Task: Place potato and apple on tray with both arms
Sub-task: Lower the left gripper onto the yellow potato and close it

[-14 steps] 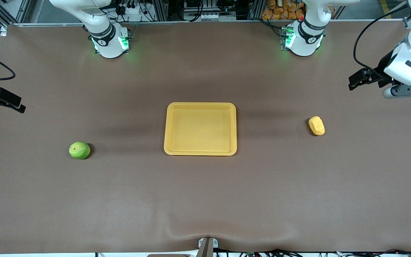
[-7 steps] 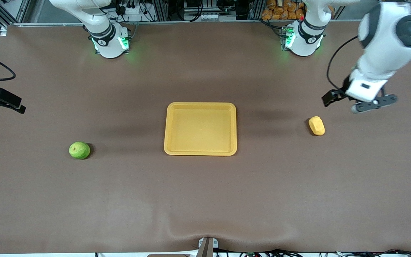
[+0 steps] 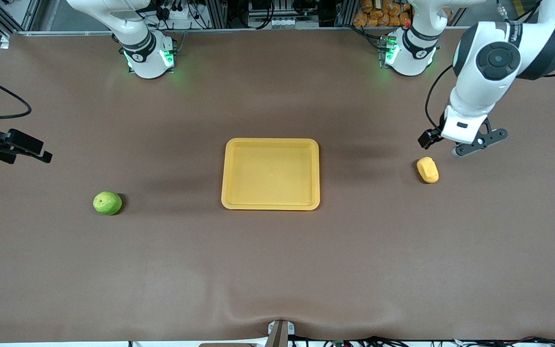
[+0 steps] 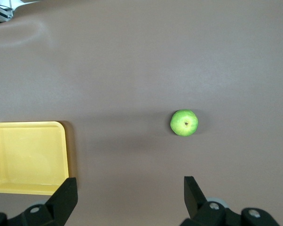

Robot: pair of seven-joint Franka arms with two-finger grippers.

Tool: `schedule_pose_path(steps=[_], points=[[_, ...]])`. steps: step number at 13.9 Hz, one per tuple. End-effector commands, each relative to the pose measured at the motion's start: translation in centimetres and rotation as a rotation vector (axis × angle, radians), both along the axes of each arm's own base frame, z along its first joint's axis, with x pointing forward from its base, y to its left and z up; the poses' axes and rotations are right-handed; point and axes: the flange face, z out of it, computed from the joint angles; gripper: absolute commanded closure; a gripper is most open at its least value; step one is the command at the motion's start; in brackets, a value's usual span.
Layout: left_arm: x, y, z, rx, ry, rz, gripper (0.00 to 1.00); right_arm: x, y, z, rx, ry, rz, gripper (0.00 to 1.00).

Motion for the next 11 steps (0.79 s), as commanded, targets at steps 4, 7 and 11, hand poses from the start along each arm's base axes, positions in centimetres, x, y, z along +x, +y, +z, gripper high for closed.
schedule_pose_path(steps=[4, 7, 11], points=[[0.2, 2.7, -5.5, -0.031, -0.044, 0.031, 0.00, 1.0, -0.4, -0.9, 0.017, 0.011, -0.003, 0.00], [0.2, 3.5, -8.1, -0.056, -0.061, 0.040, 0.00, 1.4, 0.2, -1.9, 0.016, 0.027, 0.009, 0.00], [1.3, 5.3, -12.1, -0.096, -0.083, 0.068, 0.00, 1.7, 0.9, -2.5, 0.017, 0.035, 0.019, 0.00]])
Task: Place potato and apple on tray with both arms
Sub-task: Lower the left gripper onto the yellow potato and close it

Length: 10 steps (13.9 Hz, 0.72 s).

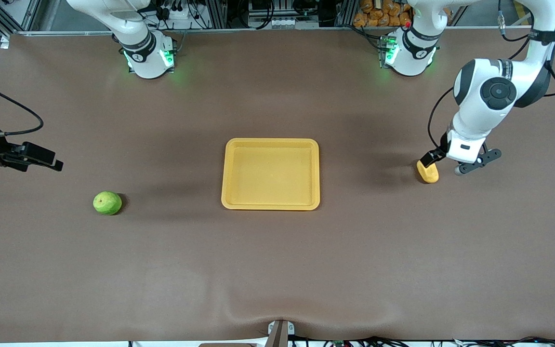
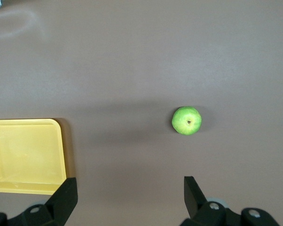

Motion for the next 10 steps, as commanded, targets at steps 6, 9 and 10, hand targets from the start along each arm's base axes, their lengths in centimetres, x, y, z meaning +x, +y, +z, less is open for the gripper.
schedule_pose_path(steps=[6, 9, 10], points=[[0.5, 1.0, -5.6, -0.032, 0.013, 0.008, 0.00, 0.4, 0.4, 0.1, 0.015, 0.000, 0.012, 0.00], [0.3, 0.9, -6.5, -0.032, 0.026, -0.005, 0.00, 0.5, 0.7, 0.0, 0.015, -0.001, 0.018, 0.00], [0.3, 1.0, -6.5, -0.032, 0.027, -0.008, 0.00, 0.5, 0.7, -0.1, 0.015, 0.002, 0.018, 0.00]])
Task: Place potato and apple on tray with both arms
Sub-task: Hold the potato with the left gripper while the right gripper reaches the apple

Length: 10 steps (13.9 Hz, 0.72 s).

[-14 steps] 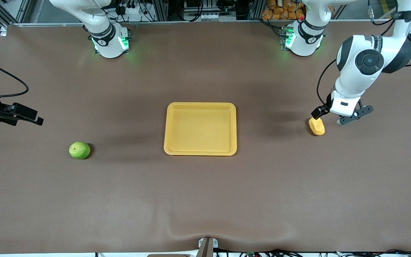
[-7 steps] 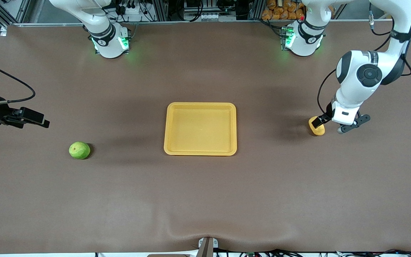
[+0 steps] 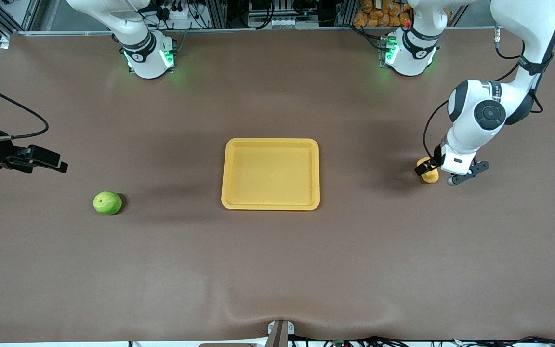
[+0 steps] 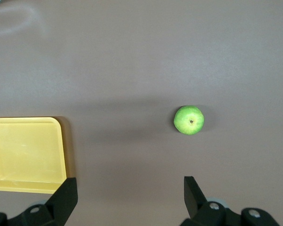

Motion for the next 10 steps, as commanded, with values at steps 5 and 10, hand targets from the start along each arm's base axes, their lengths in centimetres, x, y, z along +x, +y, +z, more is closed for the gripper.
schedule_pose_path(steps=[5, 10], points=[[0.0, 1.3, -1.6, 0.005, 0.017, -0.004, 0.00, 1.1, 1.0, -1.5, 0.009, 0.022, 0.021, 0.00], [-0.1, 1.5, -2.9, 0.011, 0.040, -0.016, 0.03, 1.2, 1.2, -1.8, 0.006, 0.024, 0.025, 0.00]])
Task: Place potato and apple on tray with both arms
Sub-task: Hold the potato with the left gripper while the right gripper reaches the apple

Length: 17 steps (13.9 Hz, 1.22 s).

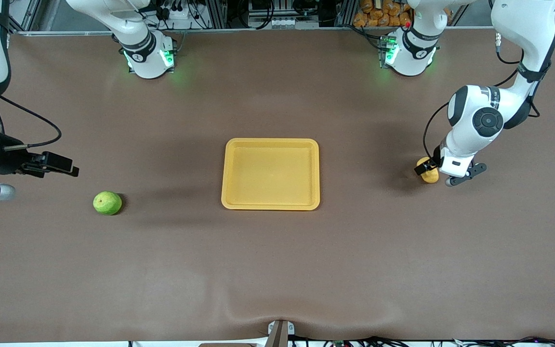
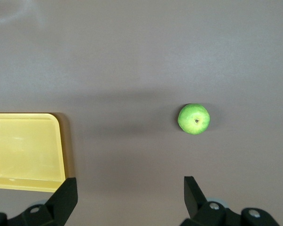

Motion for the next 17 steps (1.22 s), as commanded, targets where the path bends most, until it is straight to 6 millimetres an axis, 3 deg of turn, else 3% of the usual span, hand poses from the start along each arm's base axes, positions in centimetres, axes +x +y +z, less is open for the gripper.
schedule_pose_path(steps=[1, 4, 6, 9, 13, 15, 17], points=[[0.4, 0.4, -0.3, 0.007, -0.011, -0.012, 0.05, 0.4, 0.1, 0.1, 0.009, -0.004, 0.007, 0.00], [0.4, 0.4, -0.4, 0.007, -0.010, -0.012, 0.11, 0.4, -0.1, -0.1, 0.005, 0.010, 0.005, 0.00], [0.5, 0.4, -0.8, 0.005, -0.003, -0.014, 0.20, 0.4, -0.2, 0.1, 0.003, 0.003, 0.002, 0.00], [0.7, 0.4, -0.9, 0.004, -0.002, -0.014, 0.42, 0.5, -0.2, 0.2, 0.003, -0.001, 0.002, 0.00], [1.2, -0.2, -0.6, 0.010, 0.007, -0.014, 0.91, 0.6, 0.0, -0.2, 0.000, 0.005, 0.002, 0.00], [1.4, -0.2, -0.2, 0.011, 0.004, -0.016, 0.97, 1.5, 0.2, -3.2, 0.003, 0.051, 0.005, 0.00], [1.9, -0.4, 0.5, 0.016, 0.000, -0.023, 1.00, 2.3, 2.1, -6.3, 0.000, 0.097, 0.027, 0.00]])
